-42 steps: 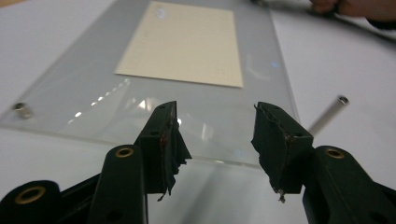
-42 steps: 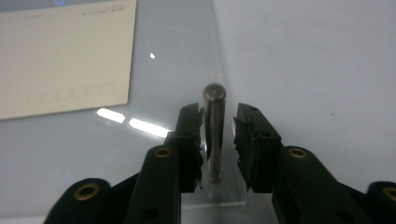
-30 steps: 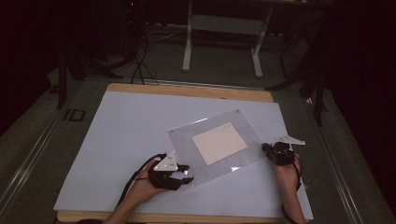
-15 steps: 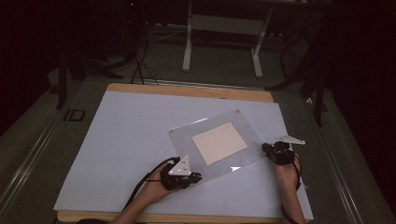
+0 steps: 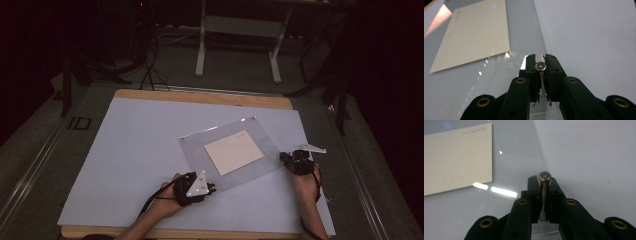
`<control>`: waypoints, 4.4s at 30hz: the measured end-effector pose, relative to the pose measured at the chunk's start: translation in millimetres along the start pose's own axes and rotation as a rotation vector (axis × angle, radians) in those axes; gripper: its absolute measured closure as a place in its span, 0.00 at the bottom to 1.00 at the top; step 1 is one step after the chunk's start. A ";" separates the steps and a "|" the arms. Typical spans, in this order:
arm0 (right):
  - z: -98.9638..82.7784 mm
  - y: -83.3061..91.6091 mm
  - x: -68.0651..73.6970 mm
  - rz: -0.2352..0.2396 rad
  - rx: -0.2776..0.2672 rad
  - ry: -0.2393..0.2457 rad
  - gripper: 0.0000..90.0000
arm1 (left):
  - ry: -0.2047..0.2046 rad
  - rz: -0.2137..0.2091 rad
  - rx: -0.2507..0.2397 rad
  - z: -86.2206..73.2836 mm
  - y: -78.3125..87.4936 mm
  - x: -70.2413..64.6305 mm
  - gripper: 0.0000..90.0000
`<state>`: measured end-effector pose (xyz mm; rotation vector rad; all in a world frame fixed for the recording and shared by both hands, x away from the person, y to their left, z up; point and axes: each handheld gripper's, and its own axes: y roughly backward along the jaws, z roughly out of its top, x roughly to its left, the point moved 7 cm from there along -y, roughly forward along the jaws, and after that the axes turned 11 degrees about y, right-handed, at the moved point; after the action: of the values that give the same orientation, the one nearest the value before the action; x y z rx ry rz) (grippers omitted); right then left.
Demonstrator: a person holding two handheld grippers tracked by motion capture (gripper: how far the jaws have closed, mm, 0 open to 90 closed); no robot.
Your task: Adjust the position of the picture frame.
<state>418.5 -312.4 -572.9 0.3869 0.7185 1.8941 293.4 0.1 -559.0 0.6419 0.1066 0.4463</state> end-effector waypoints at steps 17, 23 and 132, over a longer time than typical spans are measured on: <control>77.7 -59.1 47.5 0.120 -0.040 0.037 0.93 | -0.008 0.103 0.008 -6.5 38.2 -4.2 0.91; 94.6 -80.1 64.2 0.172 -0.048 0.019 0.92 | -0.086 0.087 0.039 -5.1 30.7 -28.8 0.91; -28.5 39.3 215.9 0.594 0.030 0.569 0.71 | 0.442 0.085 -0.107 -0.6 19.9 97.6 0.61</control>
<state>283.8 -137.1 -581.4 0.0666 1.0893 2.6042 373.8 56.9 -543.7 0.4352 0.4725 0.6668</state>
